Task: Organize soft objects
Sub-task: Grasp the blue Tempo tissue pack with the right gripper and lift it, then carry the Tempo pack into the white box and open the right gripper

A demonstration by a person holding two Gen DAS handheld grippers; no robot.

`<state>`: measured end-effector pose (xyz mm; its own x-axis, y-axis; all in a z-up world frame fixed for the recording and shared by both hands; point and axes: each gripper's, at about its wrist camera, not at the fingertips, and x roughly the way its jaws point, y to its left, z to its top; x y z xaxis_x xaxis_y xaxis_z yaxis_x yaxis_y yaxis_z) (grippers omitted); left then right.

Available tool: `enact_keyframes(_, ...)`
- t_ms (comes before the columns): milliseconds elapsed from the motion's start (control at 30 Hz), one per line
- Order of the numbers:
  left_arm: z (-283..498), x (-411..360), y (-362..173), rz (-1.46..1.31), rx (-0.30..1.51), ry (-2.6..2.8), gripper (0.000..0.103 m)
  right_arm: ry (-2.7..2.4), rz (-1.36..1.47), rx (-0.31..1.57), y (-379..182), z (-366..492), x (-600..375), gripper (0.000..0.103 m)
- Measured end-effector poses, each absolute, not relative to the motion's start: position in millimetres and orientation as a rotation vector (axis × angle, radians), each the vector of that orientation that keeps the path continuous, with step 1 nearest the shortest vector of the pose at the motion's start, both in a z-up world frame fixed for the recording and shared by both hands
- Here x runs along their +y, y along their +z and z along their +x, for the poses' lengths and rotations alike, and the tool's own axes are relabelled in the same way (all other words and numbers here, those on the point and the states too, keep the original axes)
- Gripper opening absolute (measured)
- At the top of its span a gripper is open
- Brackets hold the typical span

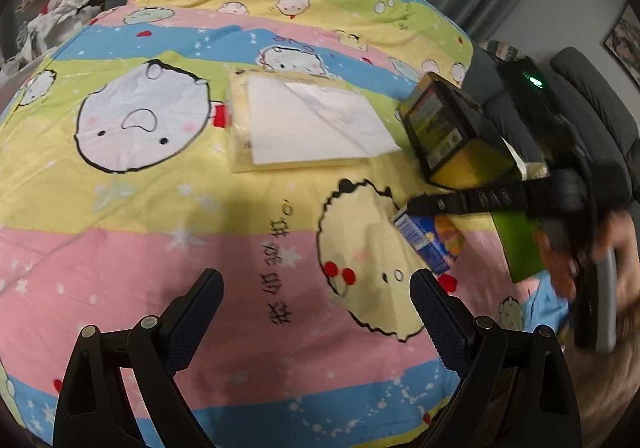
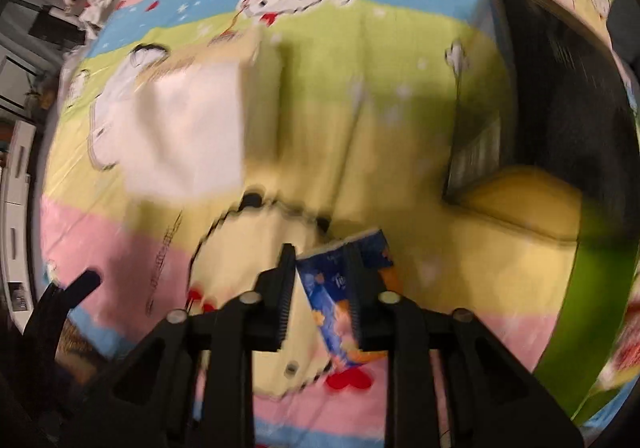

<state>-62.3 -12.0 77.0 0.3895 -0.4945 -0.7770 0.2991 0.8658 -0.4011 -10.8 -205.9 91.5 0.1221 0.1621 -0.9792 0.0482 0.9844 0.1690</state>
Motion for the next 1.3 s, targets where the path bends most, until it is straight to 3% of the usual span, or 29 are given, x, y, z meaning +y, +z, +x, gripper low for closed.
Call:
enact_keyframes(167,-71.2,-32.0,74.6,-0.204,1.081,-0.564,0.094,0.061,0.254,1.356,110.0,-45.5,-215.9,0.025)
enact_keyframes(300,-73.6,-54.3,73.7,-0.253,1.103,-0.637,0.094,-0.011,0.306,1.185,133.5,-57.7,-244.0,0.062)
enact_keyframes(433,-70.0,-83.2,74.9,-0.304,1.082,-0.677,0.093,-0.005,0.403,1.16,121.2,-53.2,-268.5,0.063)
enact_keyframes(500,-64.1,-103.1,71.6,-0.299,1.092,-0.691,0.077,0.015,0.449,1.162,107.2,-50.5,-270.4,0.064)
enact_keyframes(567,-58.1,-119.7,64.8,-0.282,1.122,-0.687,0.068,0.046,0.508,1.182,90.4,-49.8,-272.5,0.063)
enact_keyframes(700,-46.6,-140.6,48.9,-0.284,1.183,-0.675,0.063,0.08,0.567,1.211,70.3,-51.2,-273.8,0.058)
enact_keyframes(767,-43.9,-145.8,47.1,-0.271,1.171,-0.664,0.048,0.098,0.607,1.221,62.9,-52.2,-273.9,0.052)
enact_keyframes(800,-42.9,-147.7,45.9,-0.254,1.168,-0.653,0.046,0.121,0.635,1.223,60.1,-53.7,-273.4,0.047)
enact_keyframes(1033,-49.1,-151.5,59.6,-0.222,1.117,-0.669,0.045,0.104,0.677,1.156,71.0,-69.3,-276.9,0.044)
enact_keyframes(1300,-77.7,-160.8,110.8,-0.153,0.953,-0.79,0.045,0.011,0.669,0.945,130.9,-108.3,-283.0,0.045)
